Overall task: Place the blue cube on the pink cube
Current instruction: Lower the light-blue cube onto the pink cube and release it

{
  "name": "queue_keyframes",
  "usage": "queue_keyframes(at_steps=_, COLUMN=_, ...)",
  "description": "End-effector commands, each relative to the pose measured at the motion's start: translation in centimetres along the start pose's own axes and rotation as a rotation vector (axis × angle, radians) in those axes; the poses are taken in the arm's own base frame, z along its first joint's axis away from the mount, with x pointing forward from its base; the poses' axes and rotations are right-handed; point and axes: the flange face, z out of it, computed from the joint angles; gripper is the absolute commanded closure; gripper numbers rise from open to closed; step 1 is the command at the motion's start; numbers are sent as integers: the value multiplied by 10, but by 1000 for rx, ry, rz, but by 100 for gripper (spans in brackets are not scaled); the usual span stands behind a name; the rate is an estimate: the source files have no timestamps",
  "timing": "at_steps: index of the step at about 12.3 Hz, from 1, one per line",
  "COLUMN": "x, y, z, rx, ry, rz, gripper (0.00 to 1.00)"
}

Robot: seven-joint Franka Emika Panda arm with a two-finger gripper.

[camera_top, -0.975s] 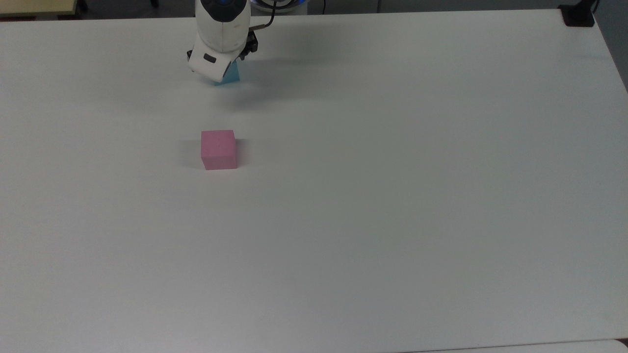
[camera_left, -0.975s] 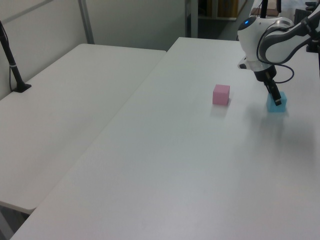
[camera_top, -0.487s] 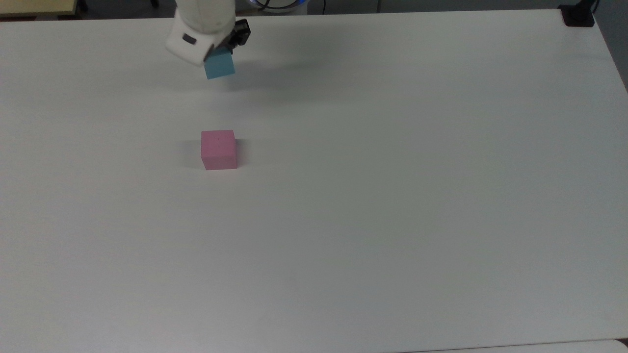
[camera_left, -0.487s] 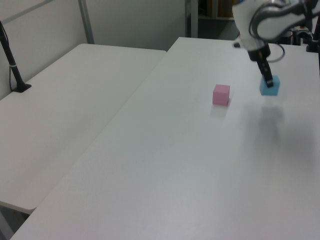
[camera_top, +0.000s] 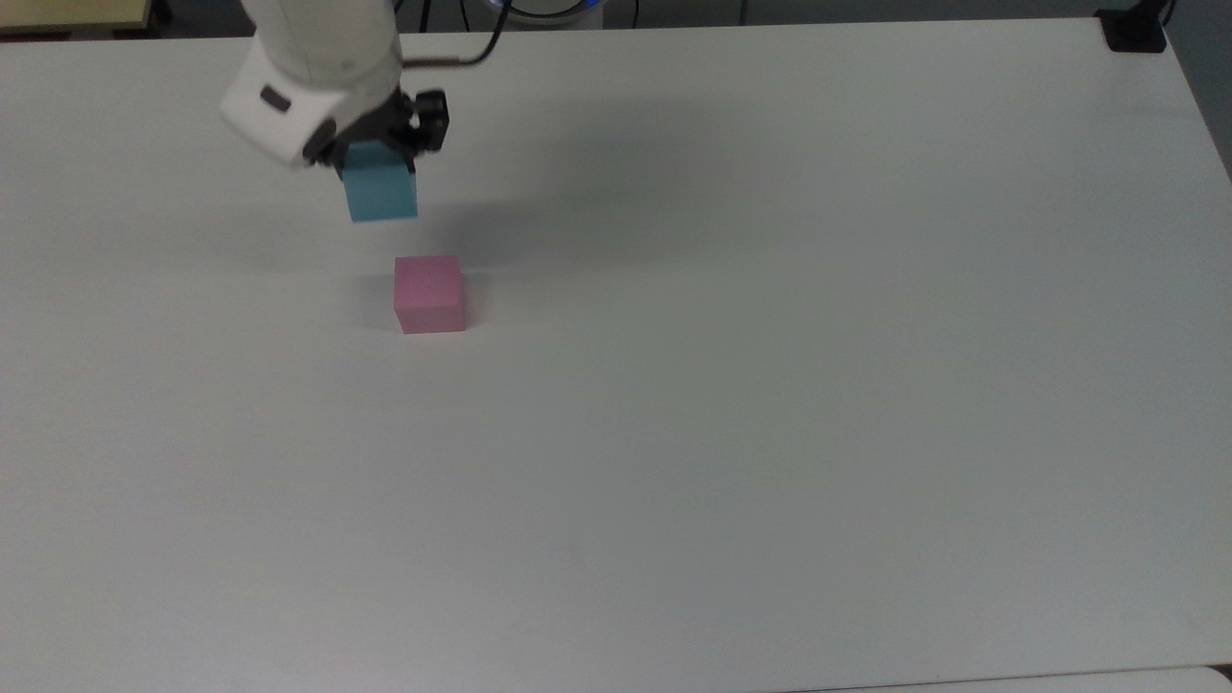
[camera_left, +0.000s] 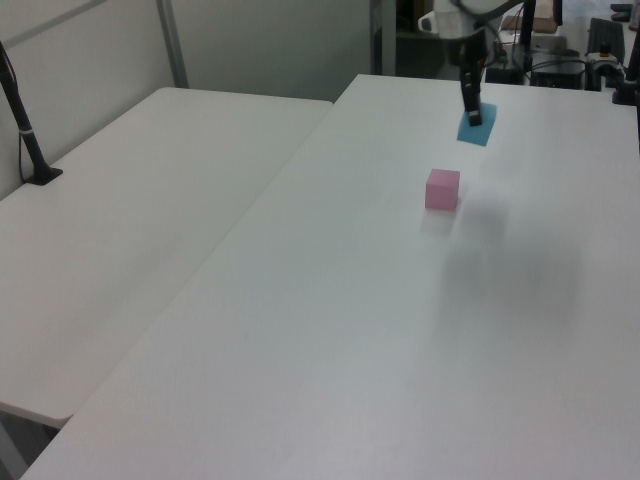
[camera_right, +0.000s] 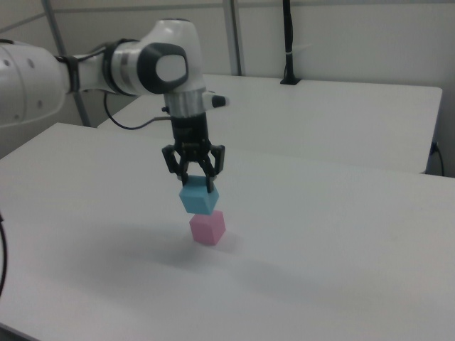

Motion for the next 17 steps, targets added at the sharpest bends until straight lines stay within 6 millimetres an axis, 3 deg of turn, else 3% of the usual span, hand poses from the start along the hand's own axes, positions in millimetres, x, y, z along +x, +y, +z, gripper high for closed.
queue_keyframes(at_steps=1, x=46, y=10, z=36, rx=8, ry=-40, rz=64, gripper=100)
queue_keyframes(at_steps=3, x=55, y=2, z=49, rx=11, ry=-60, rz=56, gripper=100)
queue_keyframes(at_steps=12, x=63, y=-12, z=52, rx=122, ry=-17, rz=112, gripper=99)
queue_keyframes(at_steps=14, x=65, y=-10, z=51, rx=113, ry=4, rz=114, gripper=92)
queue_keyframes(at_steps=15, x=65, y=-8, z=51, rx=110, ry=3, rz=114, gripper=51)
queue_keyframes(at_steps=16, x=64, y=-9, z=52, rx=107, ry=1, rz=118, gripper=1)
queue_keyframes(at_steps=17, x=65, y=-11, z=53, rx=80, ry=-9, rz=114, gripper=0)
